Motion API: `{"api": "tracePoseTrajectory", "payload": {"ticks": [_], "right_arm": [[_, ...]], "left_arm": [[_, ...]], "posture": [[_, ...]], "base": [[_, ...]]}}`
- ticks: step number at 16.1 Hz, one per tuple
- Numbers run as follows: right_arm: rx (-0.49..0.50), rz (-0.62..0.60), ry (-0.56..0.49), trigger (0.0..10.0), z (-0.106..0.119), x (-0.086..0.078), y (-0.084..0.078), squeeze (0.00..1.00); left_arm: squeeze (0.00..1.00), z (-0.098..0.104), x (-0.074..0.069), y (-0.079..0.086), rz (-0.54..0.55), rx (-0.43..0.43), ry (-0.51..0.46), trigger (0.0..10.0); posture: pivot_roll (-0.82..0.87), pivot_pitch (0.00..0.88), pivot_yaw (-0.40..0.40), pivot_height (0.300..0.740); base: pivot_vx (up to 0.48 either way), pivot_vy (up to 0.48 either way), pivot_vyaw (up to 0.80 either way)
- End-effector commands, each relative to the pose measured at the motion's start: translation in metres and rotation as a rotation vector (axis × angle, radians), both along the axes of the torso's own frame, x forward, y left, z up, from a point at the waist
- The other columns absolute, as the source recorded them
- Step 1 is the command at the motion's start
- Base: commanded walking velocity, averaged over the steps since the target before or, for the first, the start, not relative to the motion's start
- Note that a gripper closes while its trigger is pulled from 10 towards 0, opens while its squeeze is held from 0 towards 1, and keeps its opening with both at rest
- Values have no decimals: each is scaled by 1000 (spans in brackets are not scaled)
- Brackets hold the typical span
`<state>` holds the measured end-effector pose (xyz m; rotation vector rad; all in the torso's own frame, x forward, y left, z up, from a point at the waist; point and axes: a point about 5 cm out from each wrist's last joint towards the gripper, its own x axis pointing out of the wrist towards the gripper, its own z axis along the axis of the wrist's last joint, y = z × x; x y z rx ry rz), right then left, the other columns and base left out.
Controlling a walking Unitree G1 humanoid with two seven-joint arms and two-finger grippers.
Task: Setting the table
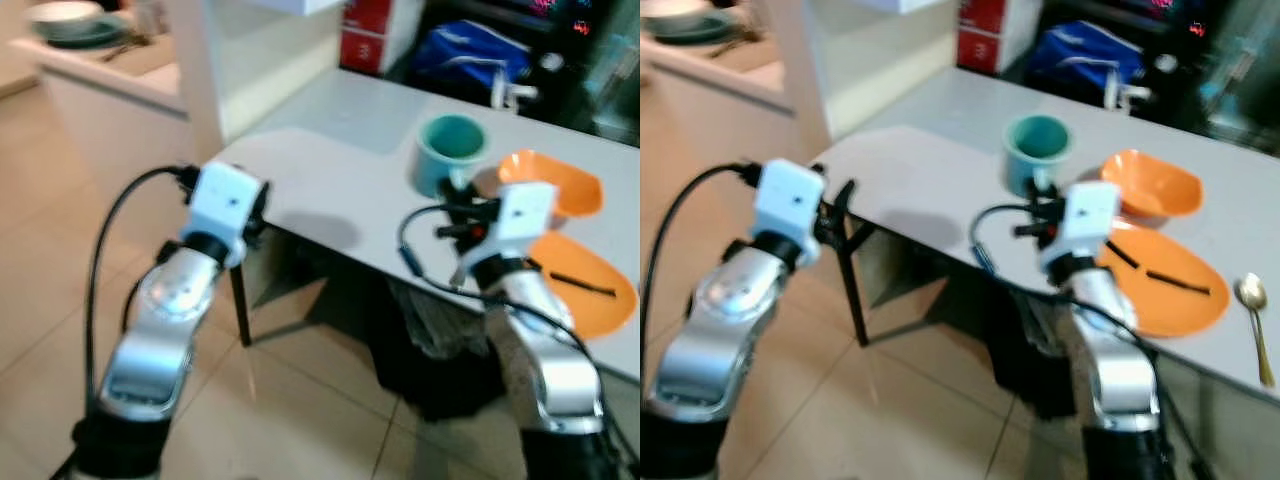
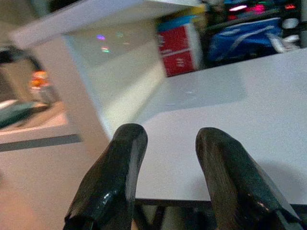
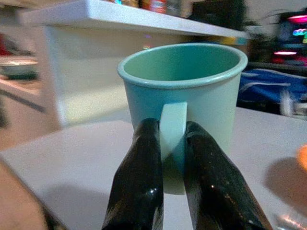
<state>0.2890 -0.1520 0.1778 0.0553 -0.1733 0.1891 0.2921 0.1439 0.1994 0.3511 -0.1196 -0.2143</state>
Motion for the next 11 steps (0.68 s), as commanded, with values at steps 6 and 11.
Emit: {"api": "tracePoseTrajectory", "payload": {"ticks": [6,11], "right_arm": [[32,-58,-11,10000,3,0,-14,0],[37,-50,-1,10000,2,0,-13,0]], "left_arm": [[0,3,0,-6,-25,1,-10,10000],[0,3,-1,-6,-32,3,-8,10000]], "posture": [[-33,0,-13,740],[-33,1,-10,740]], "base": [[0,-480,0],[0,-480,0]]}}
